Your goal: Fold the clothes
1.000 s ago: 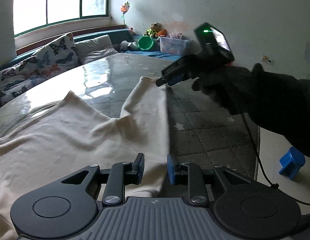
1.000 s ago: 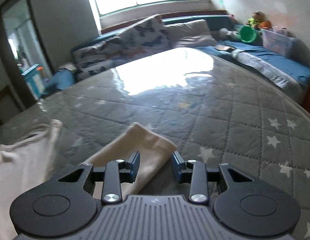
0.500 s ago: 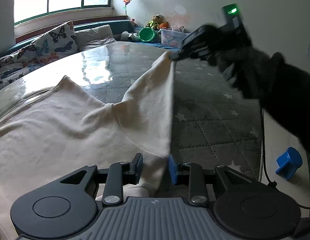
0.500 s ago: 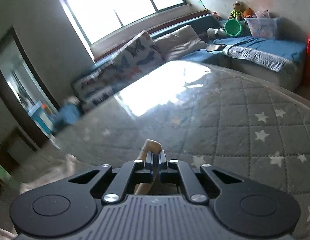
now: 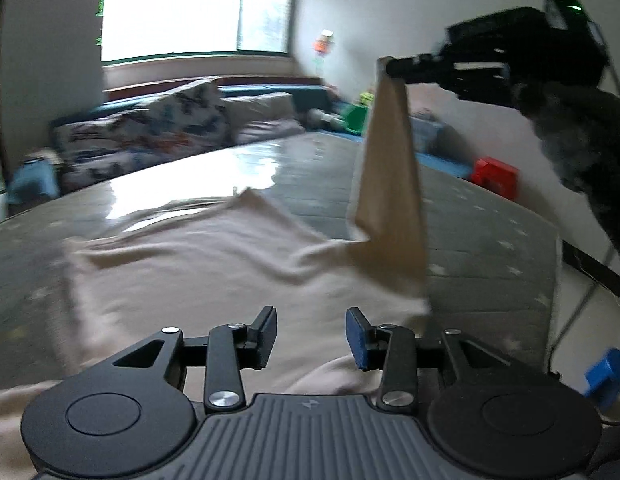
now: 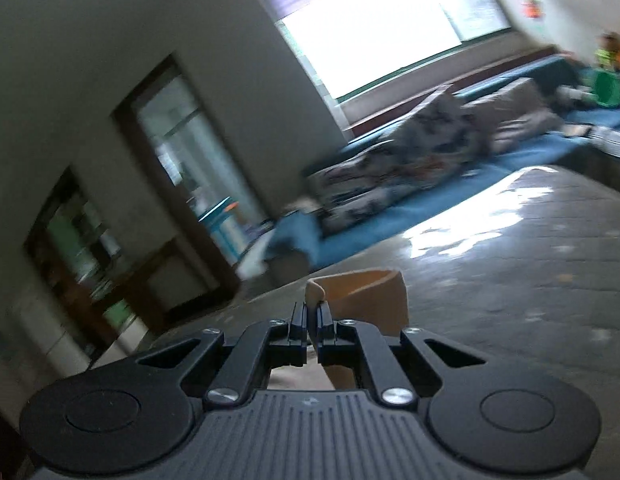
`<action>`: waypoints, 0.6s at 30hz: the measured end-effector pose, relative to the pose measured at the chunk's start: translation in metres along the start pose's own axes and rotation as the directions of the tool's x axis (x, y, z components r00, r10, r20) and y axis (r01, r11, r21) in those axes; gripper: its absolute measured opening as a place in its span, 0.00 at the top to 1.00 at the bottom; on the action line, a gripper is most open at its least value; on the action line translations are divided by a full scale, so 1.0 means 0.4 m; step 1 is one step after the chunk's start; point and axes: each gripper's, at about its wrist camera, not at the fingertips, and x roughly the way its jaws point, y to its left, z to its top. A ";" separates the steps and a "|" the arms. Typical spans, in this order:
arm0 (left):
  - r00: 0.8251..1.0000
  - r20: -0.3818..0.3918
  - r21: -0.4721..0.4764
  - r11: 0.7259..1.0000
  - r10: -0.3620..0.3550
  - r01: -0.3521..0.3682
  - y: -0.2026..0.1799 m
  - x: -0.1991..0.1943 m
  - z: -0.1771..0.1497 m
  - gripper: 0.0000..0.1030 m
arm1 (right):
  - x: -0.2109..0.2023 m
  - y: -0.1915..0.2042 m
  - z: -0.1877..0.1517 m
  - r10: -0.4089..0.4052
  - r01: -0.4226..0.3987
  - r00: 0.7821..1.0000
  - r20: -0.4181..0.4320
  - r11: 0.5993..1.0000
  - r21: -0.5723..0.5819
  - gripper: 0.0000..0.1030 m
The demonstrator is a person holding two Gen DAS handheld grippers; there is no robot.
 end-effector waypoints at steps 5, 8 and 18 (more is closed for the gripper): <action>0.995 0.007 -0.101 0.990 0.095 -0.094 0.092 -0.077 -0.056 0.57 | 0.108 0.160 -0.100 0.079 -0.093 0.990 -0.116 0.989 -0.117 0.96; 0.991 -0.017 -0.130 0.982 0.132 -0.133 0.120 -0.095 -0.089 0.57 | 0.164 0.218 -0.177 0.112 -0.148 0.967 -0.230 0.978 -0.146 0.93; 0.986 -0.013 -0.184 0.969 0.167 -0.167 0.164 -0.123 -0.095 0.59 | 0.139 0.112 -0.226 -0.072 -0.009 0.948 -0.310 0.967 -0.254 0.89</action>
